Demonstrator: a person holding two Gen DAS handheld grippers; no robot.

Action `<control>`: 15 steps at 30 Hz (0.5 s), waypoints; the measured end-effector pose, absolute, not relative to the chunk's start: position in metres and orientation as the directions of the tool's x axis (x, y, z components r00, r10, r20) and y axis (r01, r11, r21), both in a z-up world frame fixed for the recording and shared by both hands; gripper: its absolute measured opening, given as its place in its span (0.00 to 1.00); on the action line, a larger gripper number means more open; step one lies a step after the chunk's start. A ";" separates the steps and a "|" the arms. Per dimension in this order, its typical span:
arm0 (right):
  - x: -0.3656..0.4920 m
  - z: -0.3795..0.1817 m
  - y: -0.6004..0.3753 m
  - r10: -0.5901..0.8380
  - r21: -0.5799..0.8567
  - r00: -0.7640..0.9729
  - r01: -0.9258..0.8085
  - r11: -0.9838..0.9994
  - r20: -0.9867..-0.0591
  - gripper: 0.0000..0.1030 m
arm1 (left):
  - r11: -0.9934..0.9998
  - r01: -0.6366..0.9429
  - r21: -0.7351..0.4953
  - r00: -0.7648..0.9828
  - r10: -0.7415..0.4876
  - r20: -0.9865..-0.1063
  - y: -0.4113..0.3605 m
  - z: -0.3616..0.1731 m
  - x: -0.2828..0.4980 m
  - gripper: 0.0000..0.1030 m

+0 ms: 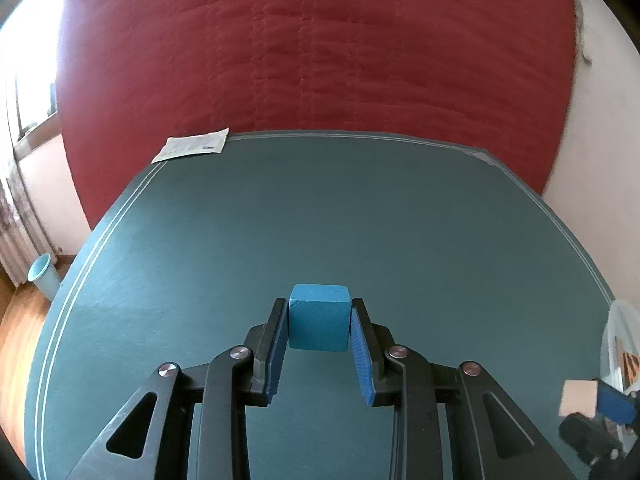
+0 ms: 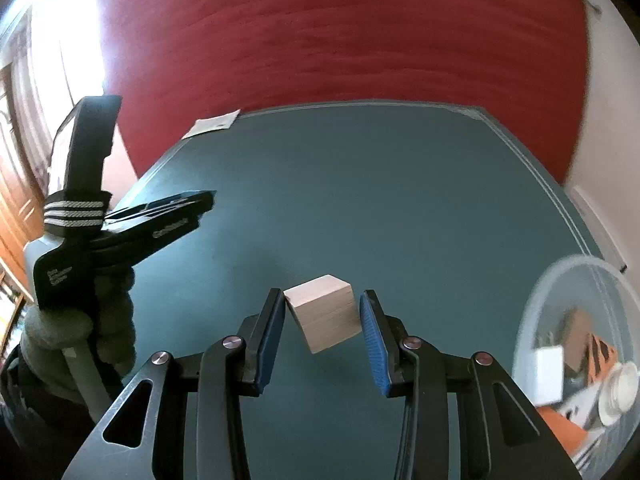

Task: Organize rigid objects
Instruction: 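Carry the beige block in the right gripper while the left gripper carries the blue block toward the bin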

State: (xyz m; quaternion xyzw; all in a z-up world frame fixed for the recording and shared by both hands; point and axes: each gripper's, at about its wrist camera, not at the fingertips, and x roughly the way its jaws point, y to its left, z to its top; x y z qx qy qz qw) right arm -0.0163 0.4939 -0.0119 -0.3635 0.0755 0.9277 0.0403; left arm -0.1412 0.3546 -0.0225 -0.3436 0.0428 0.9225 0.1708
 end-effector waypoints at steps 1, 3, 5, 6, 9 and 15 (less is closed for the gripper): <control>-0.014 -0.012 0.498 0.028 0.115 -0.733 -0.144 -0.983 -0.680 0.39 | -0.936 -0.351 -0.033 -0.706 0.288 -0.647 0.356 -0.023 -0.140 0.31; -0.010 -0.012 0.505 0.044 0.118 -0.734 -0.167 -0.979 -0.677 0.39 | -0.933 -0.358 -0.028 -0.706 0.290 -0.646 0.360 -0.022 -0.138 0.31; -0.005 -0.012 0.513 0.063 0.121 -0.736 -0.194 -0.973 -0.674 0.39 | -0.929 -0.369 -0.020 -0.706 0.294 -0.644 0.364 -0.023 -0.135 0.31; -0.002 -0.012 0.518 0.076 0.122 -0.737 -0.212 -0.970 -0.672 0.39 | -0.928 -0.371 -0.017 -0.706 0.295 -0.644 0.366 -0.023 -0.135 0.31; 0.007 -0.011 0.531 0.110 0.124 -0.737 -0.255 -0.959 -0.666 0.39 | -0.923 -0.385 -0.008 -0.704 0.299 -0.644 0.371 -0.025 -0.130 0.31; 0.019 -0.014 0.560 0.188 0.126 -0.723 -0.357 -0.926 -0.665 0.39 | -0.911 -0.412 0.012 -0.701 0.309 -0.642 0.381 -0.026 -0.122 0.31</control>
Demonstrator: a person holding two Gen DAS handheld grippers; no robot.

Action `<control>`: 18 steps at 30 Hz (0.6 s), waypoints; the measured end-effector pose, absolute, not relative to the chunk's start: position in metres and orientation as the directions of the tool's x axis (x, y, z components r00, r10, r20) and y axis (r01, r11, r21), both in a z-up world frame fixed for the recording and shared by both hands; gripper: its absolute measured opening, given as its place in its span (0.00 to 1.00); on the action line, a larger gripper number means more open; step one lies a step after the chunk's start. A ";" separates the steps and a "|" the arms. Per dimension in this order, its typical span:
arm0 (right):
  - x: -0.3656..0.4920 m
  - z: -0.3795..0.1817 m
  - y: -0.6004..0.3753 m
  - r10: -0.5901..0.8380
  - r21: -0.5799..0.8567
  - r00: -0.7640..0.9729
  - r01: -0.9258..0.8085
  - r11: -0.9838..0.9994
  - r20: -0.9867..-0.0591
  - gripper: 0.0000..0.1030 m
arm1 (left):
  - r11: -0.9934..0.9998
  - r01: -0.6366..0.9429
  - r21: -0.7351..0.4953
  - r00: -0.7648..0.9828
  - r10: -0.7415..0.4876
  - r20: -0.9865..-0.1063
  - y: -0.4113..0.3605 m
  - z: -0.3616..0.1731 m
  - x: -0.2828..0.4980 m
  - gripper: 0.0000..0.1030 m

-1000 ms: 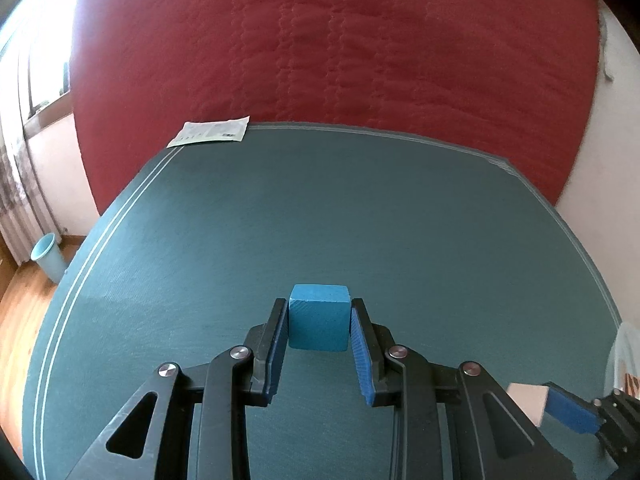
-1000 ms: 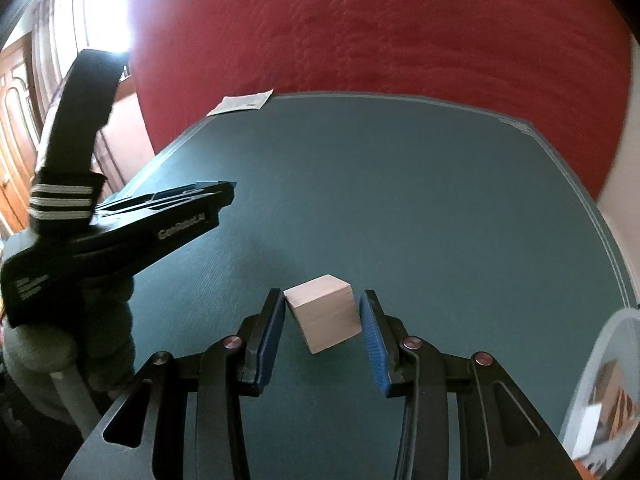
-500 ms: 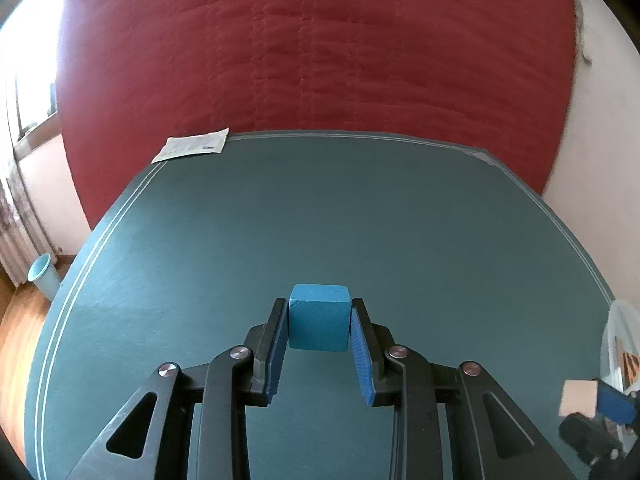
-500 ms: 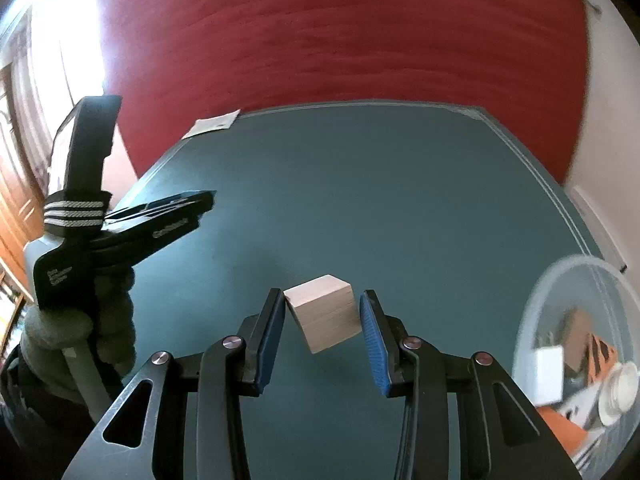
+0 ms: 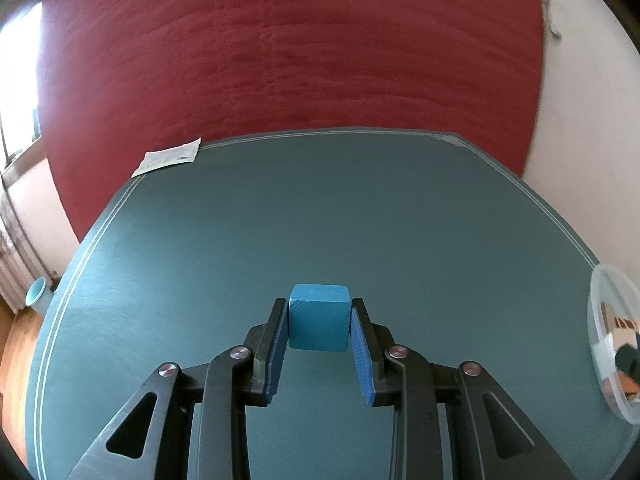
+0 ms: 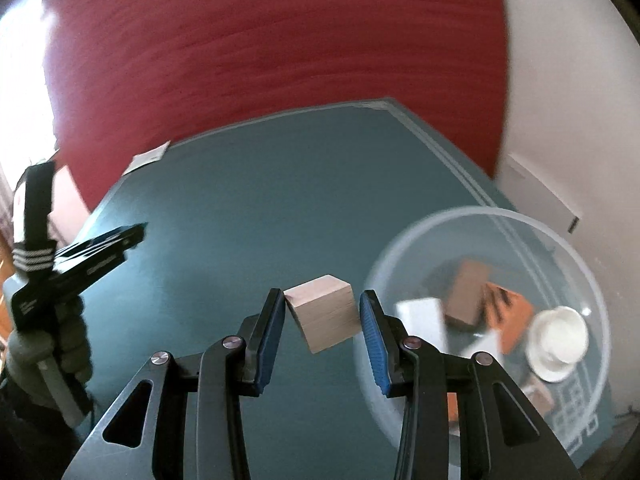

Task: Organize rigid objects
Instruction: 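Carry the beige block in the right gripper while the left gripper carries the blue block toward the bin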

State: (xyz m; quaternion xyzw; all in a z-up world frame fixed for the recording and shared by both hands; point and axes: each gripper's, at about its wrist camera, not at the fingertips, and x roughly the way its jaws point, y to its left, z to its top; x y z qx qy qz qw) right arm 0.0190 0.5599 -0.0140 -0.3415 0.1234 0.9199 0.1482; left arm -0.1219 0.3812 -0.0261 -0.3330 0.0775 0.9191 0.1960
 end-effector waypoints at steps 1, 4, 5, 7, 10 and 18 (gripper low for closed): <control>0.020 -0.014 0.563 0.196 0.126 -0.721 -0.367 -0.922 -0.665 0.39 | -0.909 -0.417 0.014 -0.700 0.311 -0.643 0.383 -0.027 -0.121 0.31; 0.035 -0.015 0.575 0.229 0.128 -0.713 -0.410 -0.903 -0.662 0.39 | -0.901 -0.434 0.018 -0.693 0.321 -0.646 0.386 -0.028 -0.117 0.31; 0.038 -0.015 0.579 0.240 0.130 -0.710 -0.424 -0.896 -0.662 0.39 | -0.898 -0.439 0.020 -0.691 0.323 -0.646 0.388 -0.028 -0.115 0.31; 0.047 -0.015 0.590 0.263 0.131 -0.704 -0.452 -0.882 -0.660 0.39 | -0.892 -0.452 0.024 -0.687 0.331 -0.647 0.391 -0.029 -0.113 0.31; 0.050 -0.017 0.598 0.287 0.135 -0.694 -0.485 -0.864 -0.660 0.39 | -0.884 -0.466 0.023 -0.680 0.341 -0.649 0.394 -0.029 -0.112 0.31; 0.058 -0.024 0.619 0.317 0.143 -0.668 -0.539 -0.830 -0.674 0.46 | -0.862 -0.506 0.015 -0.658 0.376 -0.652 0.404 -0.028 -0.116 0.31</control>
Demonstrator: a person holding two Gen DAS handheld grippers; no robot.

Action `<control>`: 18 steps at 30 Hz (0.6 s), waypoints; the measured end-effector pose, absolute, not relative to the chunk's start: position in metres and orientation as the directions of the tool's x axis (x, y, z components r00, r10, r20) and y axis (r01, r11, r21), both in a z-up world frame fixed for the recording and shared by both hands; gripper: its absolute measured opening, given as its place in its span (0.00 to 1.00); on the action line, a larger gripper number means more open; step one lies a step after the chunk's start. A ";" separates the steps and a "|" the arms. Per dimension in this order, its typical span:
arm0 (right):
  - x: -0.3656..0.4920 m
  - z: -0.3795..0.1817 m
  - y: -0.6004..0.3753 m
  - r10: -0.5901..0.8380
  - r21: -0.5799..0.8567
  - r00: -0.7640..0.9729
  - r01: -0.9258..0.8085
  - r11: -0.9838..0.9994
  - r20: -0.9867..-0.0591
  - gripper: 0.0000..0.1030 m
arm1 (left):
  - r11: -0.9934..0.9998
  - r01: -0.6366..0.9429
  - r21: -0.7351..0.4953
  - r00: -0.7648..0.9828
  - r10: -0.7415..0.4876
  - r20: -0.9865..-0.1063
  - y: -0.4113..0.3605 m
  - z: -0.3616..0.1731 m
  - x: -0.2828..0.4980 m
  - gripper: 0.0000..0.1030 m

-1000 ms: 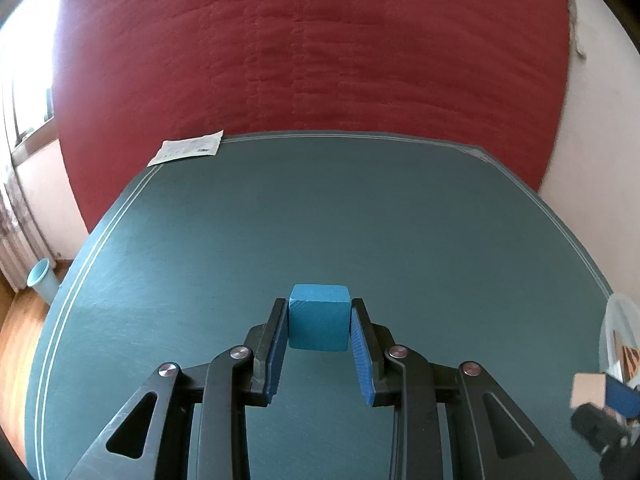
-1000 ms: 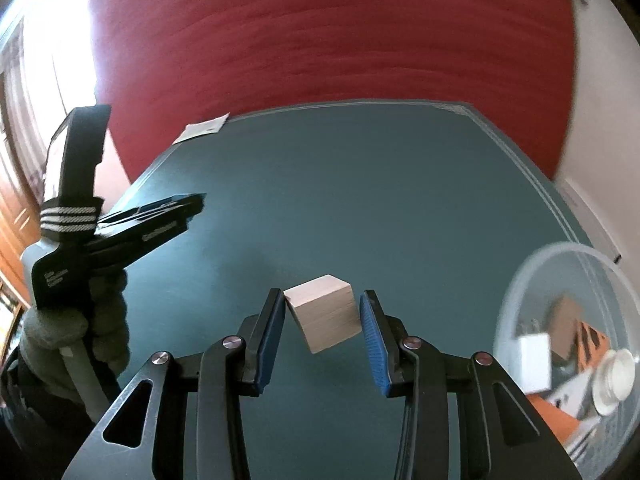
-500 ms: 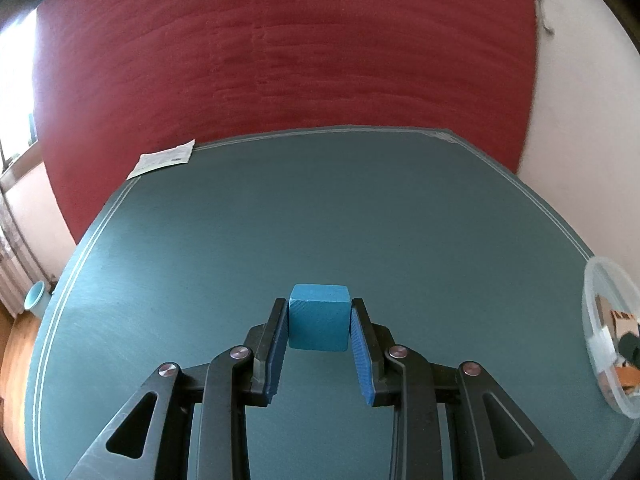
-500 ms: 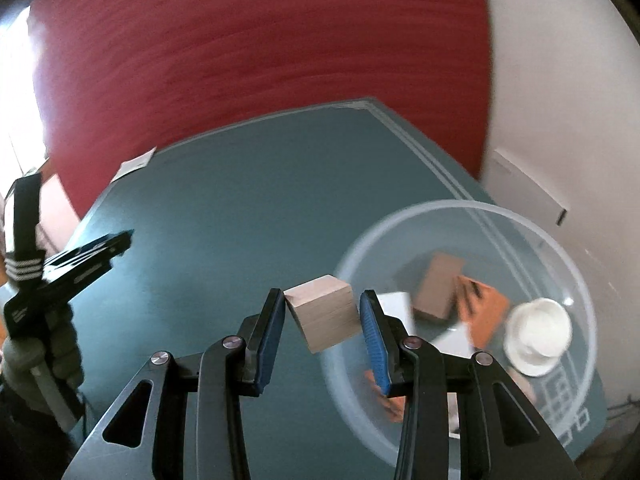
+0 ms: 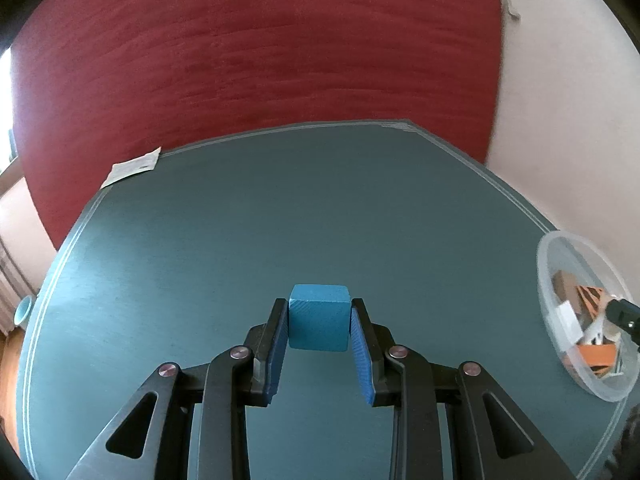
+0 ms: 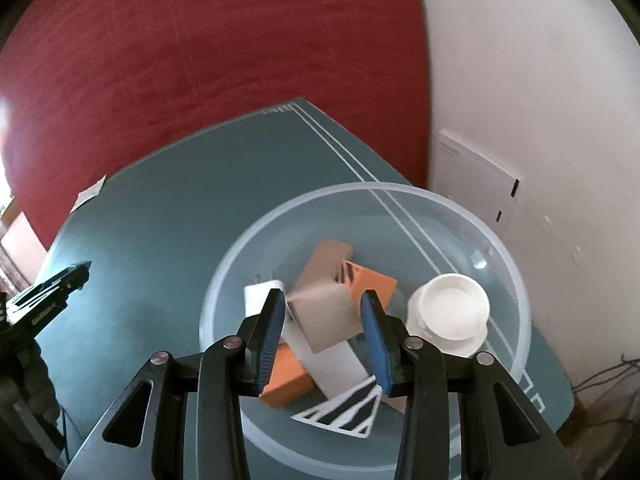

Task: Organize rigid objects
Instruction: 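Carry the beige block in the right gripper while the left gripper carries the blue block toward the bin, then open the right gripper to drop the beige block into the bin while the left gripper holds the blue block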

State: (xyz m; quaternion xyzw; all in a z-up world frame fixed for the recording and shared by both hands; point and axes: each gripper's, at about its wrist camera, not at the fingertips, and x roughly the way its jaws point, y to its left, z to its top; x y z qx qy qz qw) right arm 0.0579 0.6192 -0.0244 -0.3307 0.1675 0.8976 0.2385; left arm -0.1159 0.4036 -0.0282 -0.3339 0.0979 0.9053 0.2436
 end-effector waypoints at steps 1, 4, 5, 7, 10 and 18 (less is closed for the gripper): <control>0.058 -0.025 0.620 0.316 0.144 -0.667 -0.539 -0.830 -0.675 0.51 | -0.859 -0.511 0.014 -0.655 0.379 -0.653 0.405 -0.028 -0.116 0.31; 0.061 -0.025 0.622 0.315 0.143 -0.674 -0.532 -0.834 -0.669 0.52 | -0.851 -0.525 0.011 -0.645 0.390 -0.657 0.412 -0.028 -0.115 0.31; 0.068 -0.023 0.624 0.318 0.139 -0.676 -0.530 -0.837 -0.665 0.52 | -0.847 -0.531 0.009 -0.641 0.394 -0.659 0.413 -0.029 -0.115 0.31; 0.072 -0.023 0.628 0.319 0.134 -0.681 -0.523 -0.841 -0.659 0.52 | -0.842 -0.540 0.009 -0.634 0.400 -0.662 0.418 -0.029 -0.113 0.31; 0.091 -0.024 0.637 0.322 0.134 -0.687 -0.522 -0.842 -0.651 0.52 | -0.831 -0.556 0.018 -0.628 0.406 -0.664 0.426 -0.030 -0.116 0.31; 0.108 -0.030 0.643 0.351 0.132 -0.689 -0.544 -0.829 -0.634 0.61 | -0.796 -0.604 0.027 -0.599 0.432 -0.674 0.448 -0.030 -0.110 0.31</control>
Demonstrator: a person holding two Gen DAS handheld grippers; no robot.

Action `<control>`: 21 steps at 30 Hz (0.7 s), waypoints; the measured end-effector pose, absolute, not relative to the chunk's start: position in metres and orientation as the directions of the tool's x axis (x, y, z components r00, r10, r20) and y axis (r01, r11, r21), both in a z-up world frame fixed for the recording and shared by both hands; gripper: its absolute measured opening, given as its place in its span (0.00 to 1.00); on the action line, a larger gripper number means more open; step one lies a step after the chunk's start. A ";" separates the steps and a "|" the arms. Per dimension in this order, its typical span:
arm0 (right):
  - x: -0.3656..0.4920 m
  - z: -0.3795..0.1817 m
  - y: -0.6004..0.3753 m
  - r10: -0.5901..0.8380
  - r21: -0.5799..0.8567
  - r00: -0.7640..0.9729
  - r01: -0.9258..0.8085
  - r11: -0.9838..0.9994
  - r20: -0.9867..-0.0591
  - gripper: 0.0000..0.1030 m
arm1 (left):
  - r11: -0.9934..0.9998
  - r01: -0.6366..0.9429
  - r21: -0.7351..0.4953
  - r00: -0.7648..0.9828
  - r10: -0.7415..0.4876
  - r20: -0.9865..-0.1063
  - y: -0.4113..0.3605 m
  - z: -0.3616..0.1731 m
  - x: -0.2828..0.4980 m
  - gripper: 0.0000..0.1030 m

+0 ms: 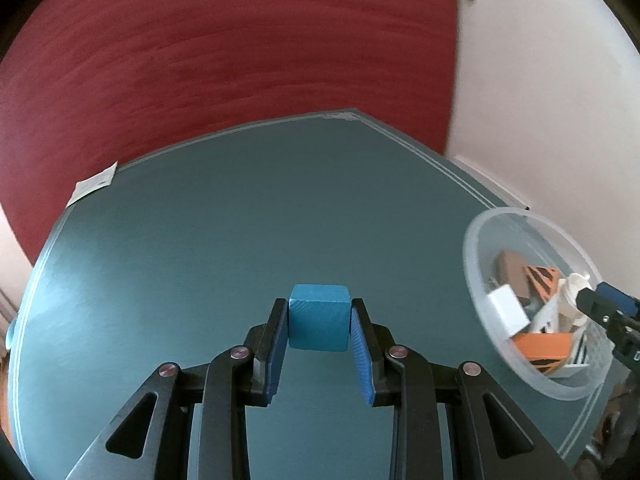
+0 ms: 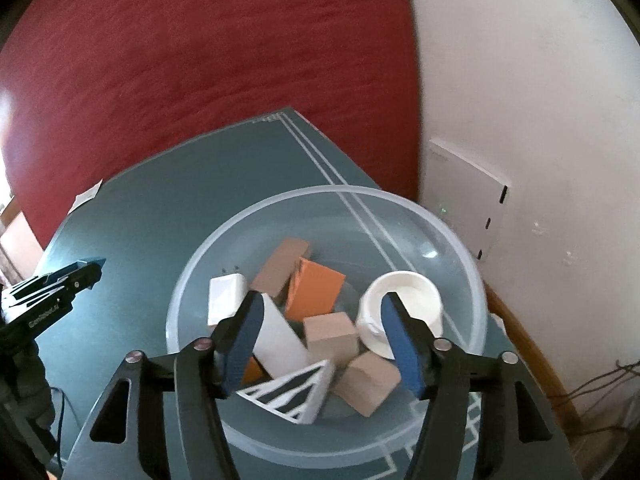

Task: Organize rigid objects
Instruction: 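Open the right gripper to drop the beige block into the bin while the left gripper holds the blue block, then open the left gripper over the bin to drop the blue block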

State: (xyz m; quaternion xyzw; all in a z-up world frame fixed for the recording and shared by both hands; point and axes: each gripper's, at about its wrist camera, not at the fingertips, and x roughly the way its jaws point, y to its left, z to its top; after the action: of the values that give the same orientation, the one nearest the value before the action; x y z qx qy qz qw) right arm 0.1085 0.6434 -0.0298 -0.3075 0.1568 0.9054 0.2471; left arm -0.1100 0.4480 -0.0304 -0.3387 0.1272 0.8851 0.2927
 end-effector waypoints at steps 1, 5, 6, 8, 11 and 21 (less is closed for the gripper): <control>0.111 -0.029 0.644 0.357 0.130 -0.690 -0.546 -0.827 -0.630 0.62 | -0.788 -0.615 0.029 -0.594 0.438 -0.675 0.452 -0.030 -0.109 0.31; 0.122 -0.027 0.648 0.370 0.134 -0.702 -0.551 -0.824 -0.609 0.65 | -0.762 -0.647 0.028 -0.574 0.462 -0.676 0.465 -0.030 -0.105 0.31; 0.123 -0.027 0.650 0.370 0.137 -0.705 -0.550 -0.824 -0.605 0.66 | -0.755 -0.655 0.024 -0.567 0.470 -0.676 0.467 -0.029 -0.103 0.31; 0.127 -0.025 0.652 0.370 0.146 -0.714 -0.548 -0.823 -0.595 0.67 | -0.734 -0.679 0.007 -0.543 0.495 -0.678 0.472 -0.029 -0.105 0.31; 0.132 -0.024 0.655 0.366 0.160 -0.722 -0.547 -0.822 -0.587 0.68 | -0.700 -0.714 -0.029 -0.497 0.536 -0.682 0.479 -0.031 -0.111 0.31; 0.141 -0.018 0.657 0.376 0.180 -0.726 -0.562 -0.808 -0.576 0.74 | -0.616 -0.786 -0.052 -0.417 0.590 -0.691 0.506 -0.041 -0.108 0.31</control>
State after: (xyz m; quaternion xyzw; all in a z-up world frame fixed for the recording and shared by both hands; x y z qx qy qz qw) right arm 0.1407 0.6572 -0.0180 -0.2667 0.1736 0.9125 0.2570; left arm -0.1084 0.5064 -0.0407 -0.3458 0.1414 0.8298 0.4146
